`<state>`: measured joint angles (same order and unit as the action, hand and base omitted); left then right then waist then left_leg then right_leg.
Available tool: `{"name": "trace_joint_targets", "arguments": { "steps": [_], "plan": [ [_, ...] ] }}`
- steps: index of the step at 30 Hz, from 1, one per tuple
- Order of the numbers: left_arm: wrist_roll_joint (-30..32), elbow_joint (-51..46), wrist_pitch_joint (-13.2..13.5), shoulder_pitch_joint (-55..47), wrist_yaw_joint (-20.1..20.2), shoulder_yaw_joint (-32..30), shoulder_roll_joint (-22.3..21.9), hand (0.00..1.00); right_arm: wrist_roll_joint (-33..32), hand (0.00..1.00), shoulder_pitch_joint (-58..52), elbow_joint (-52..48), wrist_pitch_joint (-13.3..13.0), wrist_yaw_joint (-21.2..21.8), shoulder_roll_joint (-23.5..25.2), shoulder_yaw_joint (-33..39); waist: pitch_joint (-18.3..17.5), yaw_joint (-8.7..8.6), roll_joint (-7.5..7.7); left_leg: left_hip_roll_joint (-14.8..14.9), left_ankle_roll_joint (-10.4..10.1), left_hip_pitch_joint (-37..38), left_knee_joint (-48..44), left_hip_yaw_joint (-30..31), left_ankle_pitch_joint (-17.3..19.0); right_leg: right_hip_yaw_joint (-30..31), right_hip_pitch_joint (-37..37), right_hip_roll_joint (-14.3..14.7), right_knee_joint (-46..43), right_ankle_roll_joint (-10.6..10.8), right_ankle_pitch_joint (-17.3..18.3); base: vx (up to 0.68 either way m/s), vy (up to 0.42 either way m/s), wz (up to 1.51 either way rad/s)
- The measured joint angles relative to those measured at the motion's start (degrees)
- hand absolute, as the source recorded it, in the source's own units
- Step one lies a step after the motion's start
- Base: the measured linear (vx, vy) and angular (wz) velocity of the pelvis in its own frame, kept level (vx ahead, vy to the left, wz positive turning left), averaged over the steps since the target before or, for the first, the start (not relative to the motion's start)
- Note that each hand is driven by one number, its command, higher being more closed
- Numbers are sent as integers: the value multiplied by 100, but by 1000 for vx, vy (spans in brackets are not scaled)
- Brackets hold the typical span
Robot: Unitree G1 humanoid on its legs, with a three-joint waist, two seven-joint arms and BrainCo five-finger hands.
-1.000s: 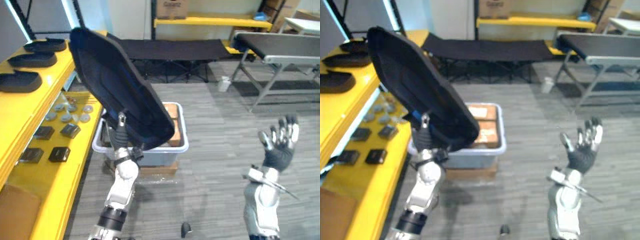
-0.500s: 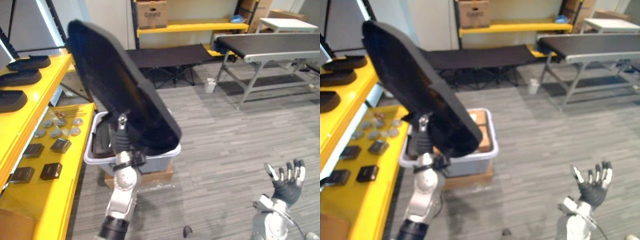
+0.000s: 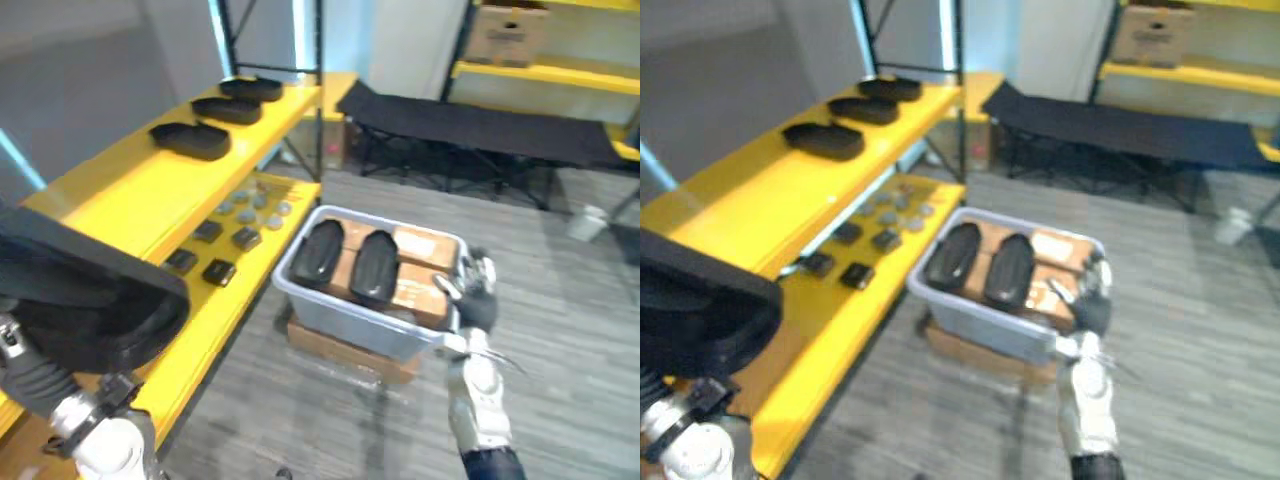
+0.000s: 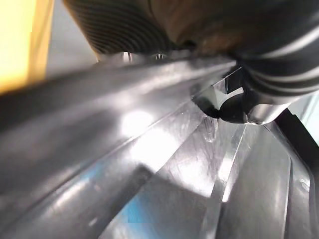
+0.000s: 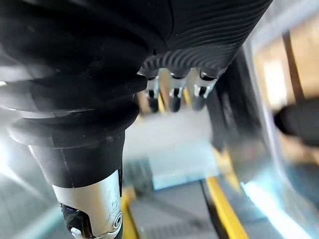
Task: Walk over and take plastic housings, then place them on the shelf
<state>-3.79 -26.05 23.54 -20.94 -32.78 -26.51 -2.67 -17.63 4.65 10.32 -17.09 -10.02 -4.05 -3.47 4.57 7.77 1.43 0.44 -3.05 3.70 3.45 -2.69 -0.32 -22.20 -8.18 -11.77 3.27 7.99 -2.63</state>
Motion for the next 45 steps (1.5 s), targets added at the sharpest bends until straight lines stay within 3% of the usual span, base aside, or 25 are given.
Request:
{"name": "trace_joint_targets", "arguments": {
  "steps": [2,6,11,15,18,20,25,32,35,37,39,42,43,44,45],
  "plan": [
    [-13,-42,8,-69,7,-75,-63,100,107,0,52,30,132,-15,0,-112,6,104,11,-32,13,-29,-10,93,2,-113,-11,-42,-59,4,46,2,17,25],
    [-25,-77,20,-155,78,-218,-71,100,165,0,139,206,236,-18,-28,-169,95,104,153,-109,94,-194,-193,304,20,-317,-8,-109,-192,-11,156,8,14,26],
    [-27,-77,20,-142,175,-200,-86,100,165,0,142,211,236,32,-150,-169,234,88,207,-130,129,-199,-328,322,96,-333,-46,-141,-277,-88,203,6,8,3],
    [-103,-76,19,-89,216,-108,-86,100,162,0,72,211,236,237,-273,47,273,39,207,-193,147,-393,-379,444,139,-647,-102,-169,-307,-127,253,4,12,34],
    [-371,-45,17,29,512,110,-60,100,210,0,-248,191,234,239,-285,339,308,-240,190,-28,166,-628,-517,-182,163,-1421,-339,-274,-391,-49,285,22,37,122],
    [-462,27,17,117,704,263,-13,100,286,0,-477,190,236,240,-318,484,373,-204,152,-13,162,-679,-622,-230,-10,-1705,-395,-367,-623,-50,287,48,107,83],
    [-563,243,4,116,791,337,-8,100,391,0,-379,188,197,278,-302,451,451,-181,219,-92,183,-660,-624,-215,-17,-1667,-375,-498,-841,-72,300,28,40,13],
    [-644,295,4,173,910,849,7,100,423,0,-592,180,107,316,-307,452,577,-253,89,-109,229,-681,-521,-291,23,-1299,-185,-521,-971,-275,493,-53,-14,-6],
    [-668,313,5,284,959,1011,12,100,414,0,-874,91,98,404,-306,476,592,-369,68,-173,195,-692,-351,-29,-102,-1028,-179,-505,-1089,-289,677,-32,-35,39],
    [-713,446,9,457,1126,1210,48,100,441,0,-1148,-108,98,400,-309,642,660,-562,-54,-165,171,-697,-238,351,-231,-510,-119,-441,-1484,-346,718,-13,-31,90],
    [-720,663,17,566,1297,1421,231,100,446,0,-1373,-150,98,377,-304,754,625,-630,-128,-107,139,-757,-165,620,-340,98,166,-379,-2043,-352,722,33,-20,73],
    [-708,851,17,658,1362,1671,546,100,478,0,-1605,-309,36,398,-170,797,712,-755,-84,-64,206,-777,-169,908,-445,753,662,-396,-3121,-358,820,49,-51,47],
    [-701,851,17,716,1276,1718,625,100,491,0,-1584,-325,-61,451,-94,772,773,-770,-5,-80,169,-811,-167,922,-501,921,815,-353,-3197,-464,1163,3,-129,12],
    [-697,848,17,820,1122,1779,694,100,489,0,-1484,-325,-123,515,-83,719,837,-748,129,-134,136,-934,-237,919,-531,947,917,-265,-2973,-529,1308,-11,-148,10],
    [-696,851,15,867,1042,1792,684,100,488,0,-1410,-323,-162,526,-105,712,862,-739,156,-152,119,-1036,-302,925,-542,900,924,-274,-2915,-557,1368,-44,-144,11]
  ]
}}
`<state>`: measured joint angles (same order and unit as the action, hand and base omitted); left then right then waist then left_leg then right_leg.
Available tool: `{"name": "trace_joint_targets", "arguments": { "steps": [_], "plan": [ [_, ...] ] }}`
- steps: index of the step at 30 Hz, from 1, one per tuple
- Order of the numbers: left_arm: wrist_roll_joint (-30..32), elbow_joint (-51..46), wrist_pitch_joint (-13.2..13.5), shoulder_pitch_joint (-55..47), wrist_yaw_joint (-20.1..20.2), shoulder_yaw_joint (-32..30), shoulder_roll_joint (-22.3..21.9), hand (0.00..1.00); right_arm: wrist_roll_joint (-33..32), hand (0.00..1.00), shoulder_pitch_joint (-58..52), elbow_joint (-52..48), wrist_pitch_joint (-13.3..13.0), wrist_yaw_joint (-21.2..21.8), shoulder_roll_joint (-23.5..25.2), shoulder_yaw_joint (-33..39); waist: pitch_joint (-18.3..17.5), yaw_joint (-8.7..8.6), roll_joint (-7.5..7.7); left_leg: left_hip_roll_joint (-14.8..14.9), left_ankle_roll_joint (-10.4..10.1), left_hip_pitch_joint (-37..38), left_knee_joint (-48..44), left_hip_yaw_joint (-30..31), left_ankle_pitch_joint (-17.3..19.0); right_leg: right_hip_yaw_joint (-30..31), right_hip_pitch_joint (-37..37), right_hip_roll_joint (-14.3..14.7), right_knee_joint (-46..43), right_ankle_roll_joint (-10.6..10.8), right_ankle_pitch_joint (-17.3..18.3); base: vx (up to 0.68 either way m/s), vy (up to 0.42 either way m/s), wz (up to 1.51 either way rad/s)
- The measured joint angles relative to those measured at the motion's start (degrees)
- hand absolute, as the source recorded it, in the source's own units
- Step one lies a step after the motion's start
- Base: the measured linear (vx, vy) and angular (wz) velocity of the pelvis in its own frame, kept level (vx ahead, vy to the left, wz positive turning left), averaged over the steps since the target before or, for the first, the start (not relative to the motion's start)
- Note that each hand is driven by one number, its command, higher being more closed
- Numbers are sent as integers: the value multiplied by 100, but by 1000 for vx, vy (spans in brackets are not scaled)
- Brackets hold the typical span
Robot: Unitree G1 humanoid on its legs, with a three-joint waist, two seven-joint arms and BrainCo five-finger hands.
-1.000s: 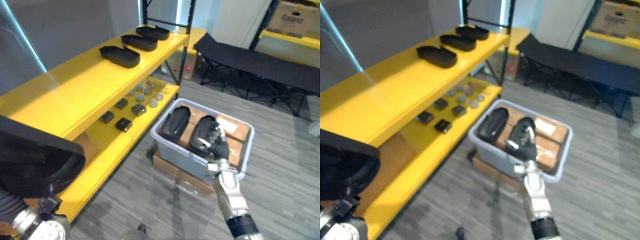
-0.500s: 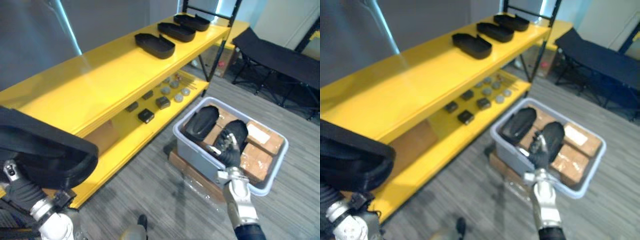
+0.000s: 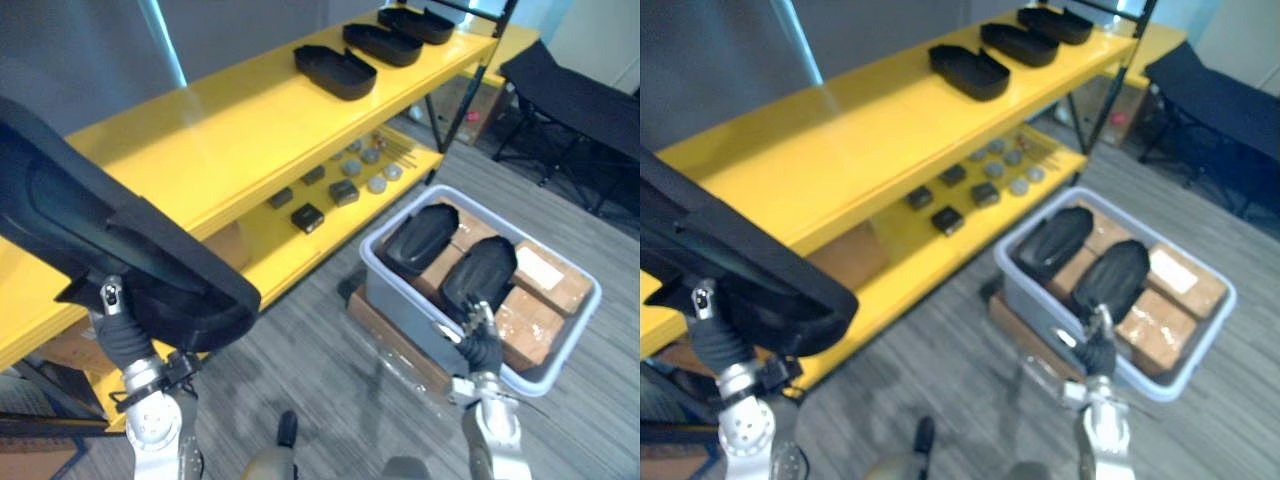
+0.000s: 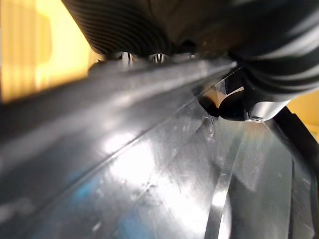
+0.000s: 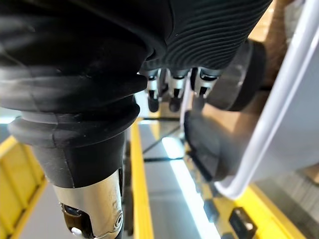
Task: Walk over and take plastic housings, then place them on the shelf
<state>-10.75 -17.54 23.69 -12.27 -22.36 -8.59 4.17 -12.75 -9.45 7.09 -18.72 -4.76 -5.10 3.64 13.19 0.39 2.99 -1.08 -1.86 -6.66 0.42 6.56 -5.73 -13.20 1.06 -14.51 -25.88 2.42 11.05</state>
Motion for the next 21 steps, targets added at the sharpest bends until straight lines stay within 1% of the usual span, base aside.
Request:
{"name": "trace_joint_targets", "arguments": {
  "steps": [1,2,3,4,5,6,7,8,11,12,13,16,18,19,21],
  "plan": [
    [17,-4,-3,72,-157,91,-32,100,3,0,214,8,-50,-13,-51,8,75,17,-10,39,-37,-214,-125,9,-24,25,5,107,269,73,19,-71,-124,2],
    [55,-4,-9,127,-264,104,-45,100,2,0,429,18,-75,-41,-104,7,231,46,-116,112,-98,-332,-154,10,-64,11,-7,205,512,104,37,-94,-123,-5],
    [52,-4,-10,152,-303,104,-51,100,5,0,559,21,-78,-56,-129,4,325,51,-178,144,-127,-358,-158,6,-84,2,-32,246,621,130,49,-132,-130,-13],
    [37,-4,-10,111,-335,107,-98,100,16,0,697,22,-78,-94,-152,-12,466,63,-258,170,-173,-350,-157,6,-116,-52,-152,284,811,267,99,-143,-128,-5],
    [44,-5,-9,40,-336,113,-168,100,38,0,674,22,-80,-157,-152,-42,490,66,-286,164,-208,-347,-155,14,-138,-86,-254,304,969,394,177,-134,-121,-1],
    [57,-5,-7,6,-338,113,-207,100,60,0,644,22,-81,-162,-152,-42,499,70,-304,173,-223,-340,-156,17,-148,-88,-298,334,1029,420,195,-112,-111,0],
    [59,-7,-3,-68,-344,128,-269,100,67,0,609,21,-121,-167,-163,-42,505,82,-360,244,-238,-337,-164,29,-157,-96,-335,412,1096,403,207,-76,-75,-3],
    [57,-6,-2,-100,-345,138,-269,100,64,0,569,21,-140,-169,-169,-41,513,83,-379,279,-242,-337,-173,31,-160,-96,-340,448,1098,395,211,-101,-79,-5],
    [55,-7,17,-164,-343,138,-267,100,60,0,386,19,-229,-176,-184,-37,515,82,-386,381,-266,-318,-213,25,-162,-86,-334,541,1068,352,236,-101,-41,-5],
    [57,-7,55,-175,-340,131,-267,100,59,0,357,-2,-308,-166,-183,-39,514,83,-387,398,-261,-317,-212,-2,-158,-75,-313,545,1043,349,237,-64,4,-8],
    [57,-12,100,-195,-341,129,-269,100,61,0,339,-7,-365,-162,-169,-44,514,84,-387,401,-259,-309,-211,-29,-156,-70,-309,538,1038,350,237,-48,10,-8],
    [59,-87,172,-244,-350,117,-269,100,56,0,301,-90,-400,-165,-159,-45,509,97,-386,369,-246,-317,-204,-83,-143,-70,-292,490,1029,362,236,-15,28,0],
    [95,-134,202,-235,-397,79,-271,100,56,0,322,-197,-412,-185,-148,-46,505,118,-380,295,-235,-375,-267,-96,-97,-80,-241,405,951,408,269,-4,60,7],
    [144,-160,207,-236,-405,72,-274,100,49,0,349,-199,-443,-204,-150,-43,494,126,-370,244,-199,-453,-420,-95,-37,-82,-204,353,879,434,293,11,44,9],
    [251,-214,235,-239,-421,67,-287,100,1,0,433,-197,-519,-334,-147,-40,494,165,-373,161,-163,-762,-1074,-103,275,-78,-147,267,678,469,353,42,84,5]
  ]
}}
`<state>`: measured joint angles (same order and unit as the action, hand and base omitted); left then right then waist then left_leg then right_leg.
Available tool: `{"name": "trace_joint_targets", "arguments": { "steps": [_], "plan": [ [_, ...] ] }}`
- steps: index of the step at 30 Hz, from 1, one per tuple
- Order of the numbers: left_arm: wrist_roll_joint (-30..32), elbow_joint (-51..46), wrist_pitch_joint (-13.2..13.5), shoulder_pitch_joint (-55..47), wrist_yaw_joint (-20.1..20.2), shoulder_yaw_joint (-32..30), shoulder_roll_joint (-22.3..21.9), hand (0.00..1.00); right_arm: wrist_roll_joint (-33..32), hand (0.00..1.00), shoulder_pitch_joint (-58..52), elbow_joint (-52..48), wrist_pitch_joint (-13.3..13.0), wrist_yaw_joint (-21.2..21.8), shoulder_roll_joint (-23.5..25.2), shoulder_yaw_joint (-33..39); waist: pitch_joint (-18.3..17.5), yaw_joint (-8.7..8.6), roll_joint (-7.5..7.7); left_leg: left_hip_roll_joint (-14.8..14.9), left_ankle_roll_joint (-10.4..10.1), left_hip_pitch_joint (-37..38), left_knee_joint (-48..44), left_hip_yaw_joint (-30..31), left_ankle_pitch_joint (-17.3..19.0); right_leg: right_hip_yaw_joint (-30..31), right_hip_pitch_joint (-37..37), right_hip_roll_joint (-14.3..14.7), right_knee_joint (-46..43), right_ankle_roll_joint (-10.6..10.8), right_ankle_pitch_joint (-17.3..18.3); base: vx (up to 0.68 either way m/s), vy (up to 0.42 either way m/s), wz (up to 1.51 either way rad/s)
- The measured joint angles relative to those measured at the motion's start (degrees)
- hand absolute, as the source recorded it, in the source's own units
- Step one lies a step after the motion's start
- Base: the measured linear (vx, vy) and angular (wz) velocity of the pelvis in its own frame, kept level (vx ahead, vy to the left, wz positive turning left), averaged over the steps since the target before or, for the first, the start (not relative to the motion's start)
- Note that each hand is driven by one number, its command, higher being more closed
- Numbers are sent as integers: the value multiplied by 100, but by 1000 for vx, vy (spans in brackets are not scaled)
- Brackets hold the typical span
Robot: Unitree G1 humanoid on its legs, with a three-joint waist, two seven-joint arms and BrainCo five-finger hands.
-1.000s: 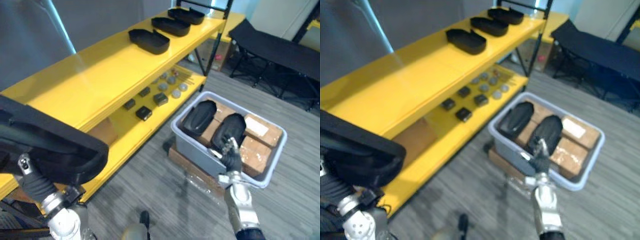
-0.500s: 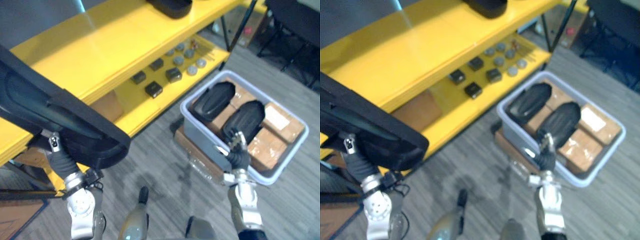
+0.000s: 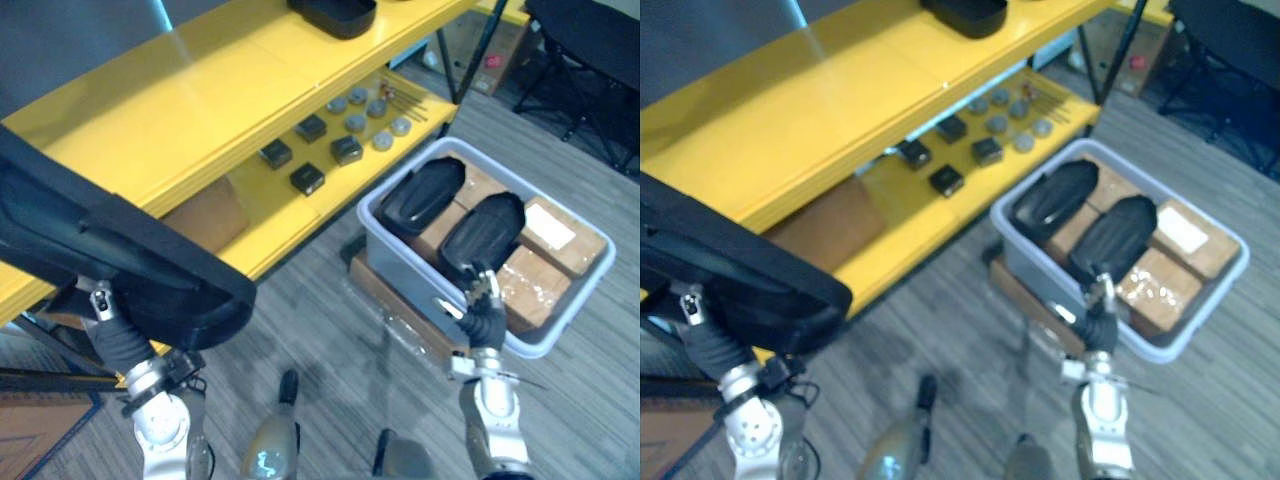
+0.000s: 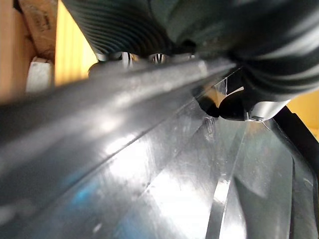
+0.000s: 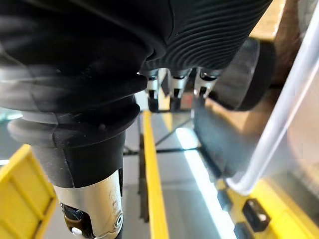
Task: Walk over and take plastic housings, then place them on the shelf
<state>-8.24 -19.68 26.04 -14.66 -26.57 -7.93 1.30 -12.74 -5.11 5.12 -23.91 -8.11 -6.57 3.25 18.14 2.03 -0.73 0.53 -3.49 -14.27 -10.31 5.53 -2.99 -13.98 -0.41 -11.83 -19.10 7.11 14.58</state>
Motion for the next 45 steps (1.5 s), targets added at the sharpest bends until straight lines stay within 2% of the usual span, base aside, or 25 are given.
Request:
{"name": "trace_joint_targets", "arguments": {
  "steps": [2,5,8,9,10,11,13,14,15,16,17,20,21,22,23,24,25,26,28,29,32,36,38,44,45],
  "plan": [
    [62,-87,3,2,-32,-13,-6,100,-3,0,152,-2,-21,-201,1,5,2,48,-2,-31,65,-349,-1029,-110,557,36,10,-82,-325,113,186,65,131,-8],
    [205,-96,-2,17,-41,-98,27,100,-1,0,275,-36,-58,-335,15,13,-5,86,23,-99,173,-553,-1820,-283,1162,151,28,-274,-728,212,497,33,157,-7],
    [199,-101,-5,161,-11,-129,87,100,5,0,260,-41,-54,-336,87,16,-57,75,195,-140,288,-565,-1989,-775,1382,168,18,-542,-952,84,633,65,121,14],
    [199,-98,-7,212,4,-167,84,100,7,0,275,-23,-45,-333,84,15,-43,76,182,-110,292,-578,-2063,-787,1434,240,150,-570,-1286,-9,590,97,89,14],
    [201,-55,-60,334,14,-253,105,100,9,0,306,-5,7,-333,132,11,-51,75,207,-164,334,-527,-2065,-771,1470,490,603,-667,-2159,-293,265,103,114,10],
    [206,-57,-88,377,14,-312,182,100,12,0,300,5,23,-334,188,17,-37,48,235,-181,349,-333,-1904,-745,1463,676,945,-702,-2815,-464,-313,157,144,9],
    [206,-70,-105,330,42,-349,354,100,17,0,236,11,29,-311,247,48,-59,19,252,-133,473,132,-1520,-703,1378,824,1178,-681,-3346,-542,-1181,192,82,-1],
    [205,-78,-105,331,49,-344,397,100,18,0,183,5,28,-295,260,83,-92,16,248,-106,481,243,-1417,-657,1373,838,1199,-627,-3366,-541,-1139,175,26,9],
    [202,-111,-105,362,56,-338,439,100,20,0,96,-2,28,-222,281,177,-164,3,218,-23,489,351,-1297,-557,1368,874,1252,-428,-3252,-557,-756,211,-26,29],
    [202,-118,-107,389,70,-358,442,100,20,0,-4,-18,36,-99,302,296,-214,-38,270,31,487,462,-1171,-411,1369,885,1259,-205,-2921,-516,-490,250,-49,45],
    [198,-114,-115,360,81,-377,433,100,25,0,-116,-51,42,-28,321,369,-238,-74,257,67,467,531,-1099,-278,1382,894,1256,-65,-2597,-504,-364,248,-112,54],
    [98,-105,-163,243,176,-333,273,100,39,0,-488,-303,89,184,366,464,-281,-135,198,356,262,741,-1014,22,1518,953,1269,279,-1499,-457,-358,232,-177,48],
    [-53,-70,-160,206,288,-194,187,100,120,0,-816,-560,119,216,462,455,-325,-145,153,556,70,837,-1020,298,1637,1225,1227,526,-752,-308,-488,225,-224,64],
    [-51,-65,-160,195,314,-154,160,100,131,0,-928,-664,119,216,513,439,-348,-161,170,591,-6,837,-1043,402,1680,1351,1223,610,-561,-256,-580,219,-263,76],
    [-51,-66,-154,166,314,-82,153,100,151,0,-1044,-781,117,201,559,412,-383,-175,216,592,-76,822,-1071,503,1718,1474,1212,640,-398,-200,-678,169,-299,65],
    [-50,-69,-136,88,317,25,168,100,189,0,-1193,-956,115,166,579,355,-437,-183,307,565,-258,776,-1180,630,1815,1612,1179,623,-212,-228,-959,190,-435,85],
    [-42,-79,-106,-65,328,92,221,100,273,0,-1301,-1076,112,111,561,290,-561,-179,511,471,-440,706,-1353,723,2021,1553,1089,437,-144,52,-928,228,-566,86],
    [-35,-2,-96,-128,287,261,54,100,280,0,-1112,-1038,117,-24,307,338,-560,-129,276,779,-518,662,-1519,655,2082,1261,1044,610,-280,-34,-720,163,-457,73],
    [-9,-5,-90,-31,193,480,-69,100,184,0,-719,-1025,89,-275,-79,527,-558,-97,27,1100,-598,472,-1446,212,1861,1022,1232,742,-410,-202,-604,115,-314,48],
    [-20,-1,-80,206,76,469,-60,100,117,0,-287,-918,2,-437,-196,670,-524,14,-100,1137,-637,403,-1184,51,1619,1008,1439,742,-528,-261,-577,79,-259,29],
    [49,96,-40,813,-322,475,-82,100,120,0,411,-622,-45,-895,-265,904,-422,36,-168,1137,-744,549,-209,-45,949,901,1635,704,-527,-348,-619,37,-205,25],
    [407,116,9,903,-513,461,-74,100,111,0,326,-626,-261,-920,-195,986,-265,8,-92,1140,-733,863,96,-292,813,901,1445,683,-448,-370,-597,39,-65,0],
    [487,130,-18,871,-642,392,-37,100,-107,0,167,-676,-495,-663,-130,1122,-233,-28,-34,1033,-621,938,115,-292,891,871,1334,615,-400,-301,-570,13,39,12],
    [567,119,-277,437,-631,-98,30,100,-339,0,221,-828,-579,-166,-18,780,-251,-12,-28,749,-542,1136,167,-61,901,455,728,249,-200,-130,-520,10,75,42],
    [638,115,-277,321,-525,-202,50,100,-338,0,234,-933,-574,-83,13,692,-259,22,-22,658,-403,1110,209,42,812,241,564,144,-91,-92,-538,23,39,81]
  ]
}}
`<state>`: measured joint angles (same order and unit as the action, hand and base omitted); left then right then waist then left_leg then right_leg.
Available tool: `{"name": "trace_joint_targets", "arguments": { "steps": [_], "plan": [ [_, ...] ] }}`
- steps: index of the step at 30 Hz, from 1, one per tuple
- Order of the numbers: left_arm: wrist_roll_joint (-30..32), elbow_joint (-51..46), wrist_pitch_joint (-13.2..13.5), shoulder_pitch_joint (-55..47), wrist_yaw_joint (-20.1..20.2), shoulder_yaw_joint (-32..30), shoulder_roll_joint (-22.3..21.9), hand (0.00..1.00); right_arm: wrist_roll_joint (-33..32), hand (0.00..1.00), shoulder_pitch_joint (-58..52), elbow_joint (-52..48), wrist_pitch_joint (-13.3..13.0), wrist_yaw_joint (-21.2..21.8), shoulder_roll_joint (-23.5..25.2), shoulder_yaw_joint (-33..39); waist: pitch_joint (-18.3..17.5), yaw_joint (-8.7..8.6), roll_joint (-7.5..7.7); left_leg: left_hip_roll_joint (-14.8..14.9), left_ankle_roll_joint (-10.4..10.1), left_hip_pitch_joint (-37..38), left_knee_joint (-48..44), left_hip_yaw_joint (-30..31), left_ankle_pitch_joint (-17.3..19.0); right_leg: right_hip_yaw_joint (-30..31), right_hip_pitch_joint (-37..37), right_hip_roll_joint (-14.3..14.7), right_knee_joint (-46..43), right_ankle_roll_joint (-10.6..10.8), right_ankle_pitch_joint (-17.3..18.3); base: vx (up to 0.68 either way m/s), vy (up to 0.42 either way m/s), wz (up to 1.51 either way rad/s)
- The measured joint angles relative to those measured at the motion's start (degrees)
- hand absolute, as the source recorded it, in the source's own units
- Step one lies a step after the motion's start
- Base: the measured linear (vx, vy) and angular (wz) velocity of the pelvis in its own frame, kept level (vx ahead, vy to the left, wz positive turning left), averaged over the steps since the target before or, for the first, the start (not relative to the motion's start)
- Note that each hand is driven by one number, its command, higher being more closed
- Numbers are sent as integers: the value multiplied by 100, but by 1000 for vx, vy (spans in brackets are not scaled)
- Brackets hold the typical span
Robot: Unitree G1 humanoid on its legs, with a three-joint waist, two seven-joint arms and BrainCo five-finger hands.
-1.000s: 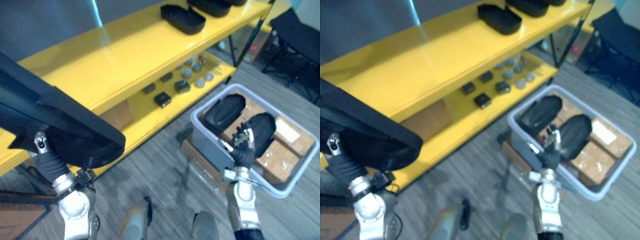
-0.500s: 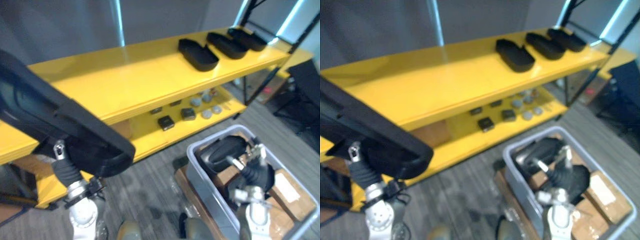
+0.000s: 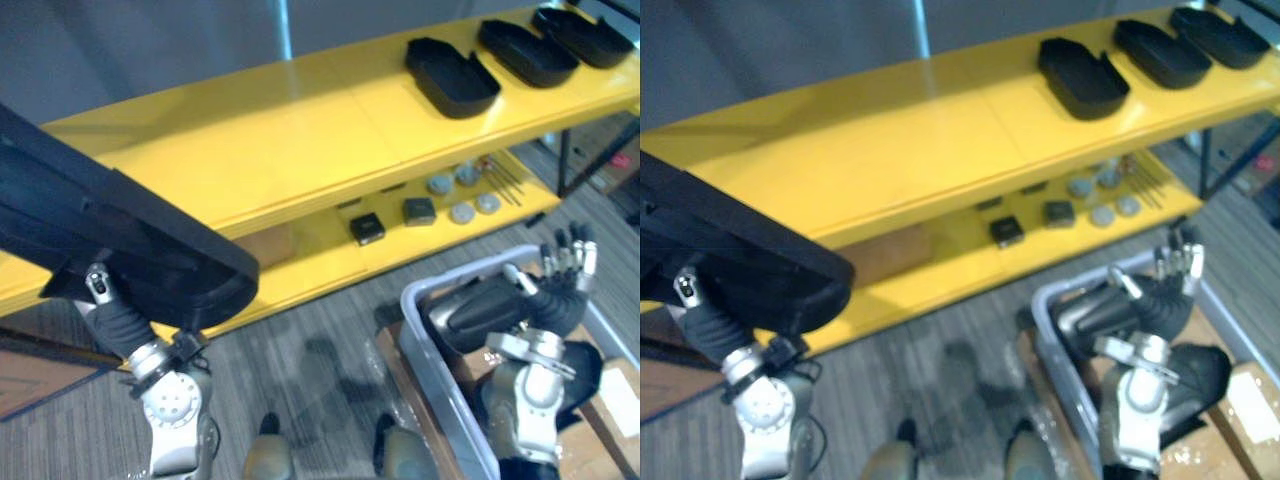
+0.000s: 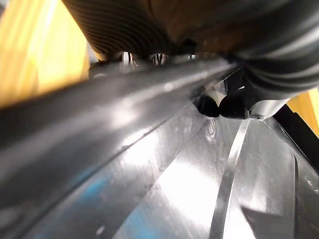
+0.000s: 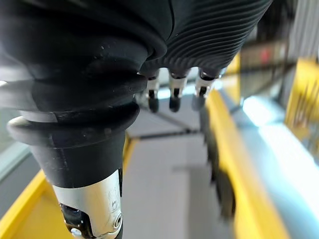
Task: Walk over and take plastic housings, then place them on the shelf
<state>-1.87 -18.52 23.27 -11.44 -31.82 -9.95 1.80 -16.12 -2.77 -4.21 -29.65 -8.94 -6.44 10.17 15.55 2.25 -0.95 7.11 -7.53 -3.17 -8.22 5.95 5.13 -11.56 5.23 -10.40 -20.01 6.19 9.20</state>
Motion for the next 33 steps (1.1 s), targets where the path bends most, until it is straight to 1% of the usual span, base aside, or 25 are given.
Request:
{"name": "trace_joint_targets", "arguments": {
  "steps": [1,2,3,4,5,7,10,11,13,16,17,20,21,23,24,25,26,27,28,29,30,31,32,33],
  "plan": [
    [9,0,0,-41,98,-50,-1,100,-1,0,44,-5,12,44,1,-21,-10,-6,12,-61,87,-3,59,0,-87,-168,-111,-84,63,30,-3,42,37,102],
    [11,-6,0,-64,168,-64,-1,100,-1,0,93,-4,38,66,1,-21,-39,-3,8,-115,111,-2,130,1,-186,-322,-208,-154,123,48,-9,40,27,81],
    [7,-20,0,-76,217,-70,-2,100,-1,0,137,-2,79,89,1,-24,-50,5,9,-148,116,1,196,-1,-267,-424,-263,-198,158,56,-13,34,36,99],
    [10,-62,2,-93,382,-62,0,100,0,0,238,15,140,164,-9,-38,-104,3,5,-223,141,-43,364,-23,-459,-624,-341,-284,212,56,-13,25,31,81],
    [9,-77,10,-99,437,-59,-2,100,0,0,288,29,151,191,-11,-58,-140,18,0,-236,136,-65,454,-11,-533,-693,-336,-303,232,58,-14,17,22,80],
    [6,-107,14,-108,545,-64,0,100,6,0,571,144,263,377,-22,-188,-154,50,-16,-260,146,-71,685,-20,-731,-786,-331,-333,287,106,-46,-10,4,35],
    [113,-107,12,-103,613,4,1,100,8,0,750,450,340,559,-36,-412,-166,33,-36,-270,136,-42,826,-20,-833,-842,-339,-348,348,126,-75,-34,1,7],
    [239,-107,7,-93,619,4,3,100,10,0,758,562,351,591,-37,-474,-178,20,-55,-271,142,-22,893,-33,-871,-840,-345,-346,371,117,-92,0,0,0],
    [298,-107,-5,-90,681,2,18,100,8,0,755,660,352,623,-51,-511,-211,4,-101,-275,139,15,1000,-71,-923,-822,-345,-346,420,133,-141,-18,8,-6],
    [313,-106,-5,-96,734,-17,29,100,11,0,735,747,398,646,-152,-579,-260,5,-149,-267,141,71,1050,-284,-928,-683,-339,-324,587,177,-283,-8,21,-24],
    [377,-105,-5,-97,726,-34,53,100,10,0,700,770,466,649,-195,-577,-268,7,-145,-268,142,125,1081,-373,-926,-571,-343,-318,635,188,-334,2,27,-32],
    [524,-103,-5,-91,733,-29,244,100,13,0,430,782,499,637,-238,-544,-352,-28,-104,-282,151,154,1074,-525,-909,-505,-346,-323,718,205,-405,17,21,-21],
    [520,-83,-4,-70,744,-30,354,100,10,0,264,782,504,612,-232,-480,-350,-66,-72,-305,159,219,1066,-557,-875,-466,-351,-363,639,197,-398,29,22,-13],
    [504,70,4,-7,810,-21,401,100,11,0,-7,780,507,500,-194,-283,-318,-175,-42,-374,227,289,886,-568,-706,-367,-318,-475,255,166,-375,4,37,-4],
    [499,203,4,20,886,5,403,100,17,0,-247,760,507,379,-83,-113,-276,-307,-33,-388,261,341,695,-519,-531,-154,-208,-544,-372,150,-375,-65,65,10],
    [490,233,4,9,962,3,435,100,36,0,-496,677,499,281,75,38,-240,-355,13,-395,264,424,535,-492,-394,154,-66,-556,-918,71,-427,-66,67,6],
    [451,211,18,-48,1031,2,496,100,130,0,-840,579,484,227,287,225,-207,-385,99,-356,268,541,439,-490,-281,484,87,-493,-1437,-111,-551,-82,26,3],
    [412,126,18,-148,1073,6,511,100,130,0,-1096,453,482,165,445,337,-217,-466,132,-256,277,562,440,-485,-266,719,238,-369,-1698,-211,-734,-51,-30,0],
    [408,71,18,-207,1073,19,508,100,126,0,-1176,386,473,137,512,355,-217,-501,133,-188,279,562,499,-501,-266,807,286,-270,-1673,-235,-809,-54,-52,5],
    [405,37,19,-259,1073,101,502,100,125,0,-1302,251,468,135,598,416,-239,-510,149,-103,278,565,651,-512,-265,897,237,-128,-1450,-236,-851,-33,-34,5],
    [401,17,18,-310,1072,176,504,100,125,0,-1409,64,454,135,672,441,-290,-503,209,-68,274,588,884,-592,-275,909,99,-59,-988,-250,-813,0,0,0],
    [394,-116,2,-341,1072,180,547,100,126,0,-1484,-277,362,140,822,427,-345,-481,536,-108,402,325,456,-1012,-219,865,-123,-223,-278,-263,-457,71,-77,-15],
    [402,-219,4,-346,1064,232,549,100,122,0,-1448,-555,237,136,879,420,-296,-368,644,-33,26,-16,-23,-1278,-196,724,-289,-324,241,210,52,40,-147,-29],
    [411,-162,-12,-310,1058,245,467,100,120,0,-1326,-539,252,130,854,423,-238,-347,662,-39,-1,-15,-52,-1292,-171,703,-345,-312,358,356,1,-31,-175,-11]
  ]
}}
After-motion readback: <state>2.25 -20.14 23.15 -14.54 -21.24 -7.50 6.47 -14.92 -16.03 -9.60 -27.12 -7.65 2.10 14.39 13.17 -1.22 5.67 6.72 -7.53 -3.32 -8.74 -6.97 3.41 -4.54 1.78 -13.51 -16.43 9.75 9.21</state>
